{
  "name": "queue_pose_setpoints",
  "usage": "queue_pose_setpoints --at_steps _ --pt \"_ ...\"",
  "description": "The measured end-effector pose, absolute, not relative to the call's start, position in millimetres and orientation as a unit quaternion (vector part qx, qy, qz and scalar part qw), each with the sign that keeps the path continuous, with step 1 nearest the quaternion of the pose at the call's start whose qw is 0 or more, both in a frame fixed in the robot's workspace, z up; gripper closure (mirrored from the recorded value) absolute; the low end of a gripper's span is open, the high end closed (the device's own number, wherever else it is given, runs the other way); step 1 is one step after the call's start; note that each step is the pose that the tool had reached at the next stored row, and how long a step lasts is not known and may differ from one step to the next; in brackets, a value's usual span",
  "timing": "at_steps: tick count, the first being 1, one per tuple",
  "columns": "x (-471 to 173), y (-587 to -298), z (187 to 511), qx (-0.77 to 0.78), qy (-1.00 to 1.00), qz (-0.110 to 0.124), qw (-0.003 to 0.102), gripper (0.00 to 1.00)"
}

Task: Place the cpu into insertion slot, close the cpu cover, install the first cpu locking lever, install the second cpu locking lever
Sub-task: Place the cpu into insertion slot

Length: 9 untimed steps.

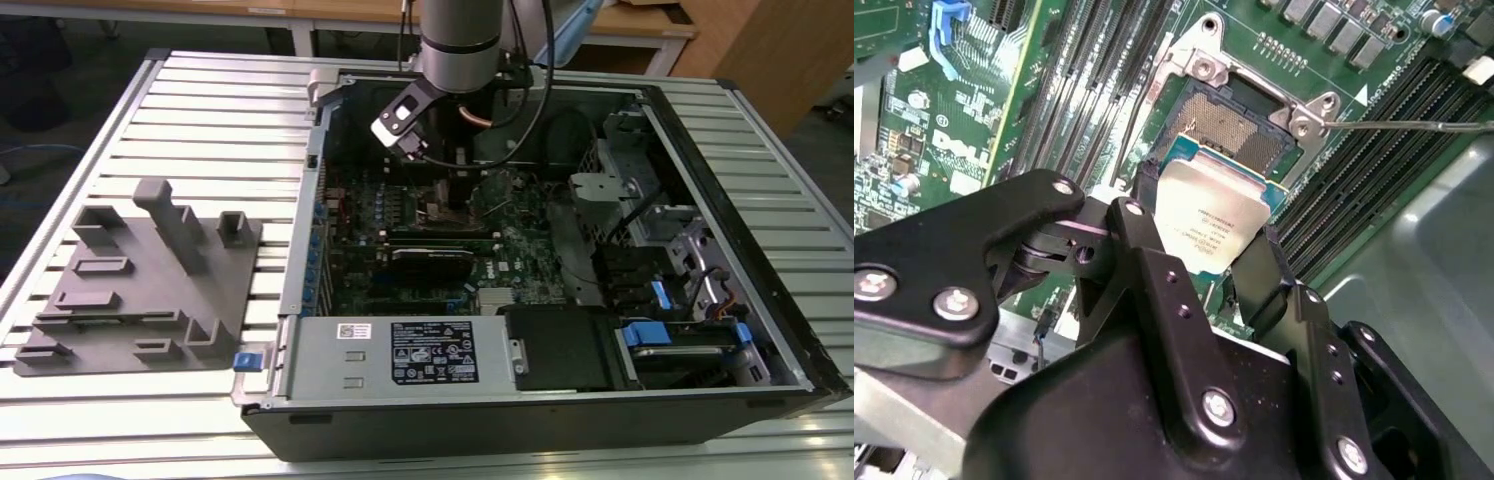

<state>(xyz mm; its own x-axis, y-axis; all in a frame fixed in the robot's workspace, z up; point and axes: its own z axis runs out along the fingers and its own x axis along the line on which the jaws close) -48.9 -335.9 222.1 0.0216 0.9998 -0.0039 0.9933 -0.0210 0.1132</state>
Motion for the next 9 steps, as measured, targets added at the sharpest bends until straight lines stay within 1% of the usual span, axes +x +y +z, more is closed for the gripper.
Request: queue_pose_setpoints --at_steps 9 --pt "-48.9 -335.9 223.4 0.714 0.698 0.038 0.042 0.46"
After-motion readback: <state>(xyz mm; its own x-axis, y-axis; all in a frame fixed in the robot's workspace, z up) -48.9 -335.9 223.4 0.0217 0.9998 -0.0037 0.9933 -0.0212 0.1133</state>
